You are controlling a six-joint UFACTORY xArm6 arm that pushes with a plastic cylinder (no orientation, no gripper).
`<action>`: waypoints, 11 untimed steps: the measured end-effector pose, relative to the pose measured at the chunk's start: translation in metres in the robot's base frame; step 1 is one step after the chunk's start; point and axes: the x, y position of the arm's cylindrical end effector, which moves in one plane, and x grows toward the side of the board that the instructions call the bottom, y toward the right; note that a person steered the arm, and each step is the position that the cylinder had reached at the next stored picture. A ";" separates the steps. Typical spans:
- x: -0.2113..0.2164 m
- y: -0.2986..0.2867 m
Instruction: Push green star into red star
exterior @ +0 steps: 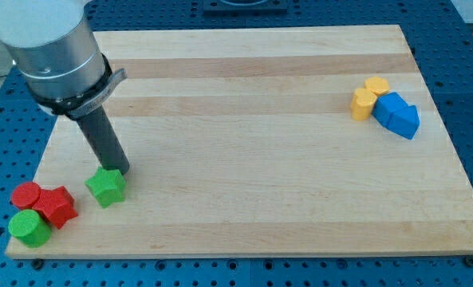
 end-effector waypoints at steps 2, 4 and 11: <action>0.002 0.026; 0.020 0.014; -0.113 0.225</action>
